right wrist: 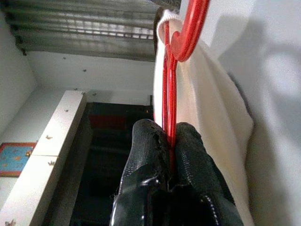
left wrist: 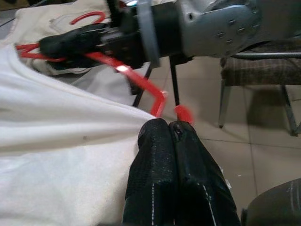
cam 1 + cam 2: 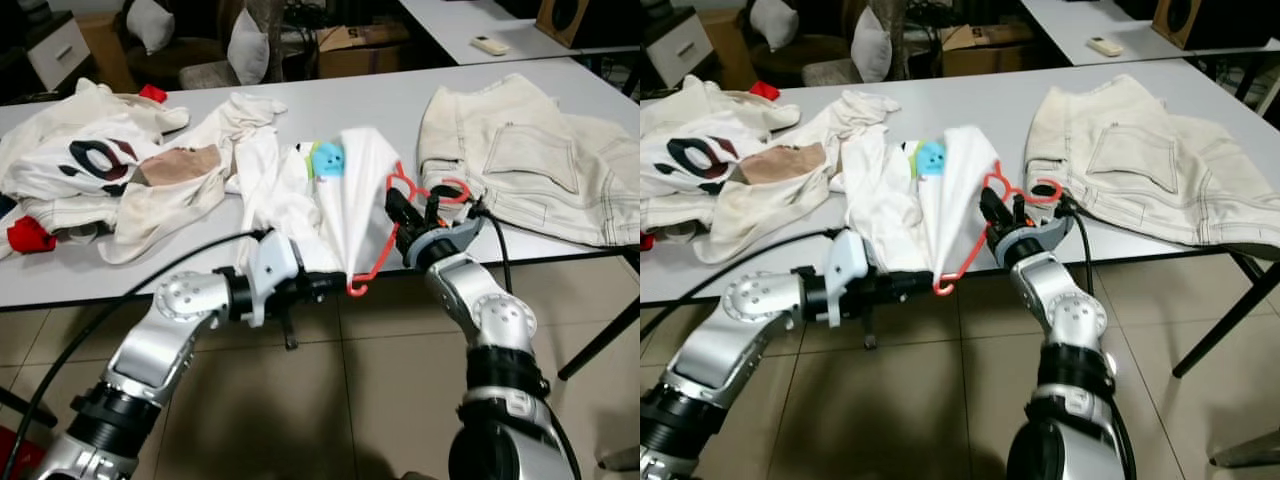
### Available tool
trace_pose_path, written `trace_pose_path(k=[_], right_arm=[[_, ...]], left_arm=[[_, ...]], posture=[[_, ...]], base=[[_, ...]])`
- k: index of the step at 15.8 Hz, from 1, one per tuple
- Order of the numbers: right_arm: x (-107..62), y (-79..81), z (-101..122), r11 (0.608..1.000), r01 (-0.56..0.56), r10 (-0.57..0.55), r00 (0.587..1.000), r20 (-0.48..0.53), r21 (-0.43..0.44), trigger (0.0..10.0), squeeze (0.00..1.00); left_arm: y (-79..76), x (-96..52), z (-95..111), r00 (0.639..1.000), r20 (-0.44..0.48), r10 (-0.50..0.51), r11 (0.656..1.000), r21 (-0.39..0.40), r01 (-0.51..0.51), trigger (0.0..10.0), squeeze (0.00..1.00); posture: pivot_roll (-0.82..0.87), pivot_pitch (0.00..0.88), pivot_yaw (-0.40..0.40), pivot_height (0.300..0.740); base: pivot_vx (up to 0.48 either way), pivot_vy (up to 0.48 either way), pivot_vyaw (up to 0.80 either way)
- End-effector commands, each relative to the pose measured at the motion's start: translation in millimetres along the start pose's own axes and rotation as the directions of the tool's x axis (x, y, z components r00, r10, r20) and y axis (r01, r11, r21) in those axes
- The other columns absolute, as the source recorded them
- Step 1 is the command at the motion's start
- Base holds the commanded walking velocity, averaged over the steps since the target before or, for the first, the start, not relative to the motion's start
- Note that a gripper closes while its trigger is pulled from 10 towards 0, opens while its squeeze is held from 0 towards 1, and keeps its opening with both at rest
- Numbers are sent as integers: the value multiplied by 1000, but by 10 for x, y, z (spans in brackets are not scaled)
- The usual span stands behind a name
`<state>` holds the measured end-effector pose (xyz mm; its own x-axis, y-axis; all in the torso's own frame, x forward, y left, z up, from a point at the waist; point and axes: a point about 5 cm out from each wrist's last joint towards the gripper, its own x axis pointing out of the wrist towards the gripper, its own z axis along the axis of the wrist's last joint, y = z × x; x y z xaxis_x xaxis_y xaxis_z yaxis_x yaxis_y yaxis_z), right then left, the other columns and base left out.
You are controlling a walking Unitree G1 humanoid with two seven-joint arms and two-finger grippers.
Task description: Hang hanger
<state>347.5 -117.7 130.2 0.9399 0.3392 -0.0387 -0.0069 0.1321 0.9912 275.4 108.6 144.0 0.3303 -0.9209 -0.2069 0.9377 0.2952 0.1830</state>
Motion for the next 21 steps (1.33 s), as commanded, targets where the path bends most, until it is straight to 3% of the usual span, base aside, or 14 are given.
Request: trace_pose_path(k=[1, 4, 6, 9, 11, 13, 14, 15, 17, 18, 19, 20, 21], right_arm=[[144, 187, -138, 999, -43, 43, 999, -14, -3, 10000, 0], [203, 178, -69, 999, -20, 19, 999, 40, 26, 10000, 0], [273, 193, 29, 997, -22, 14, 995, 95, 76, 10000, 0], [334, 241, 29, 995, -32, 21, 994, 110, 95, 10000, 0], [364, 276, -1, 996, -43, 35, 994, 100, 84, 10000, 0], [403, 254, -173, 1000, -19, 20, 999, 27, -6, 10000, 0], [405, 249, -223, 1000, -21, 21, 1000, 10, -12, 10000, 0], [401, 248, -225, 1000, -24, 25, 1000, 10, -12, 10000, 0], [382, 226, -175, 999, -27, 28, 999, 30, -23, 10000, 0], [375, 212, -165, 999, -27, 28, 999, 34, -25, 10000, 0], [358, 185, -163, 998, -22, 23, 999, 30, -59, 10000, 0], [341, 172, -176, 993, -20, 22, 1000, 21, -120, 10000, 0], [333, 177, -175, 990, -23, 26, 999, 21, -138, 10000, 0]], left_arm=[[-45, 17, 71, 999, 40, -28, 1000, -13, 28, 0, 0], [-104, -48, 124, 992, 103, -66, 991, -108, 77, 0, 0], [-275, -95, 38, 980, 86, -180, 951, -238, 196, 0, 0], [-314, -96, -8, 978, 103, -183, 925, -319, 207, 0, 0], [-274, -84, -23, 986, 86, -146, 936, -312, 166, 0, 0], [-223, 7, 96, 985, 125, -120, 947, -285, 151, 0, 0], [-190, 44, 135, 988, 127, -90, 960, -254, 120, 0, 0], [-175, 45, 144, 991, 116, -68, 967, -235, 94, 10000, 0], [-188, -57, 133, 992, 104, -68, 968, -236, 91, 10000, 0], [-192, -82, 125, 992, 103, -65, 967, -237, 89, 10000, 925], [-157, -217, 117, 996, 93, -11, 968, -250, 34, 10000, 1000], [-68, -460, 138, 988, 89, 125, 955, -279, -96, 10000, 1000], [-37, -553, 143, 980, 88, 178, 944, -298, -145, 10000, 1000]], posture=[[-7, 0, 104, 740], [-6, 0, 110, 740], [-3, 0, 123, 740], [2, 0, 127, 740], [2, 0, 129, 740], [-1, 0, 133, 740], [-5, 0, 136, 740], [-11, 0, 140, 740], [-12, 0, 131, 740], [-9, 0, 129, 740], [-3, 0, 117, 740], [3, 0, 100, 740], [6, 0, 94, 740]], base=[[0, 0, 0], [0, 0, 0], [0, 0, 0], [0, 0, 0], [0, 0, 0], [0, 0, 0], [0, 0, 0], [0, 0, 0], [0, 0, 0], [0, 0, 0], [0, 0, 0], [0, 0, 0], [0, 0, 0]])
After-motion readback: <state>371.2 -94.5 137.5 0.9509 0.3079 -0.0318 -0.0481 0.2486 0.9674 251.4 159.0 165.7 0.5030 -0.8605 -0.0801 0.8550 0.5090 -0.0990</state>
